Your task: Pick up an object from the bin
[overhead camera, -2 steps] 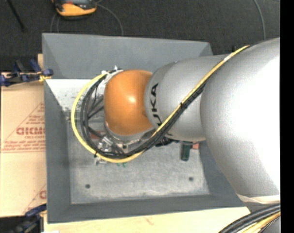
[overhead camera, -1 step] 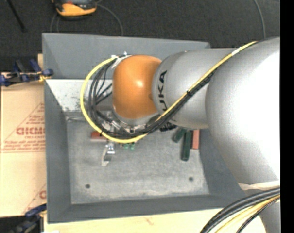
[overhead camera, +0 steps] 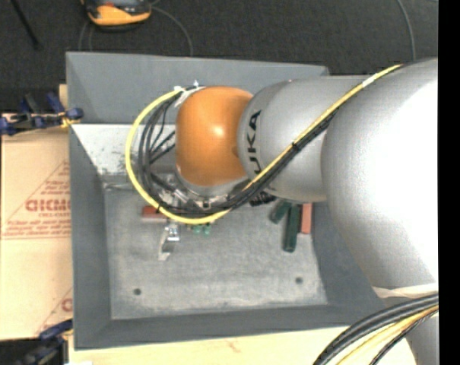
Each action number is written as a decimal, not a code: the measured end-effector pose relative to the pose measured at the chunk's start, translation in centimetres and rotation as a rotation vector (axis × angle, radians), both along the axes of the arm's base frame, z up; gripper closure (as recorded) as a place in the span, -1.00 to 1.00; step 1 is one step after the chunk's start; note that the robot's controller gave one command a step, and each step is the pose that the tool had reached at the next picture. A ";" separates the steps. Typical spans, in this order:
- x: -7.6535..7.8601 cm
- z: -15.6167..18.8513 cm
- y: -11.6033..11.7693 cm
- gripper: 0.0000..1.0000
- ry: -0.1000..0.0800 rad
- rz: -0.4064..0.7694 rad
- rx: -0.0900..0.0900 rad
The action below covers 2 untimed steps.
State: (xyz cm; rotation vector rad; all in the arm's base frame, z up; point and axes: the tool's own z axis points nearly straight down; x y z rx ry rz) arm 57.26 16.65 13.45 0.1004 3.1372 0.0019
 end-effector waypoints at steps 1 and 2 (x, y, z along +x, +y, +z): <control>3.3 -3.3 -1.5 -1.00 -0.007 0.078 0.000; 4.9 -5.1 -2.4 1.00 -0.002 0.072 0.002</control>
Offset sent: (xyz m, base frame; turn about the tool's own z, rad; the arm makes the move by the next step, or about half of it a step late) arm 0.0480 -0.0242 -0.0522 -0.0721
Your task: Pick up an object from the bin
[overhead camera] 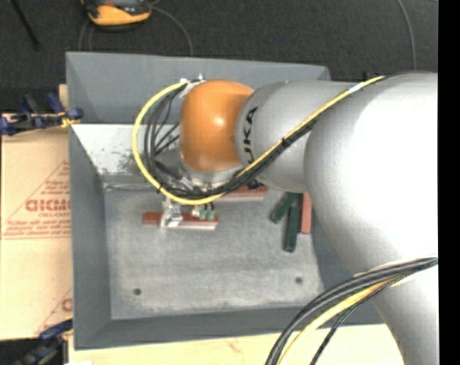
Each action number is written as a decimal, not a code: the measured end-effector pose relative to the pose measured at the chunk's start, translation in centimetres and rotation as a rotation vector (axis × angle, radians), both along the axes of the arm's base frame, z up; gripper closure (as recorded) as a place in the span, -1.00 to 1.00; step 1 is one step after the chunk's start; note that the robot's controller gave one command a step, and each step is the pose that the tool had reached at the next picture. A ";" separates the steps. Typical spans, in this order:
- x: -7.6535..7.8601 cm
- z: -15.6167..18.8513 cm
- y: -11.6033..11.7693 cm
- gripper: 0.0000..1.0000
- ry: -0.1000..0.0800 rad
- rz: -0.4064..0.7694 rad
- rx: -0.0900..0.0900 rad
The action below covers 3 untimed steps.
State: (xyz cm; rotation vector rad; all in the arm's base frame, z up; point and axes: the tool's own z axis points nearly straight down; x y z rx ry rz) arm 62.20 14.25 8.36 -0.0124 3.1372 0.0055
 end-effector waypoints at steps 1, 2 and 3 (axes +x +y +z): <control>0.0 0.0 0.0 1.00 0.000 -0.001 0.000; -1.4 11.3 1.1 1.00 0.001 -0.015 -0.001; -1.4 11.3 1.1 1.00 0.001 -0.015 -0.001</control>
Offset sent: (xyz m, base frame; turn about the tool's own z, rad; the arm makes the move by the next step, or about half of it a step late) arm -0.0152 0.0111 0.1120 0.0176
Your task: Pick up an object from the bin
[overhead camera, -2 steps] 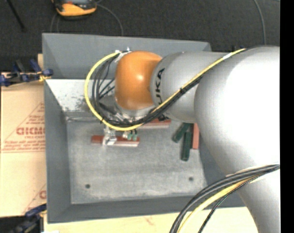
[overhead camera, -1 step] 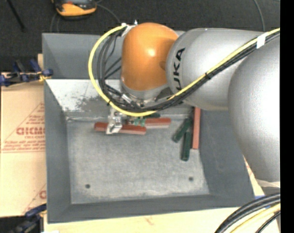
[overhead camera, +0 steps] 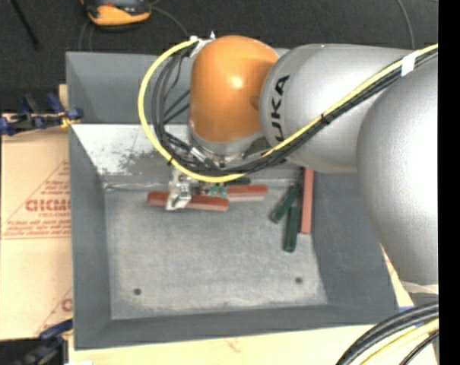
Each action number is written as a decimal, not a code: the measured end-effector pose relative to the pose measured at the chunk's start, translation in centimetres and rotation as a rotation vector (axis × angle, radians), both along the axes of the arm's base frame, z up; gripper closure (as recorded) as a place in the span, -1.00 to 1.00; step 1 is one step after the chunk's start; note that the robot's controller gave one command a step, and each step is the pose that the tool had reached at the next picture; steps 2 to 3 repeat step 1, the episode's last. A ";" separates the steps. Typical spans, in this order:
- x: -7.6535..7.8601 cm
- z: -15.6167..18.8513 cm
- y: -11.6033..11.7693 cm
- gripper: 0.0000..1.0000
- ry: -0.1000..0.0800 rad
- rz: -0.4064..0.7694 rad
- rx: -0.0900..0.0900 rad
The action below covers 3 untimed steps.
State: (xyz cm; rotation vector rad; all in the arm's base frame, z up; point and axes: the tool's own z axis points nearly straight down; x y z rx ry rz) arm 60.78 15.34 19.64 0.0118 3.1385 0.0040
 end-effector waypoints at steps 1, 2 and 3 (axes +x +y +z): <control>-0.3 2.0 -0.8 1.00 0.005 0.080 -0.004; -0.3 2.0 -0.8 1.00 0.005 0.080 -0.004; -0.3 2.0 -0.8 1.00 0.005 0.080 -0.004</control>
Offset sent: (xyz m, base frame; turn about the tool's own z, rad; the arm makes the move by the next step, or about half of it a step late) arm -0.0288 -0.0190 0.1644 -0.2632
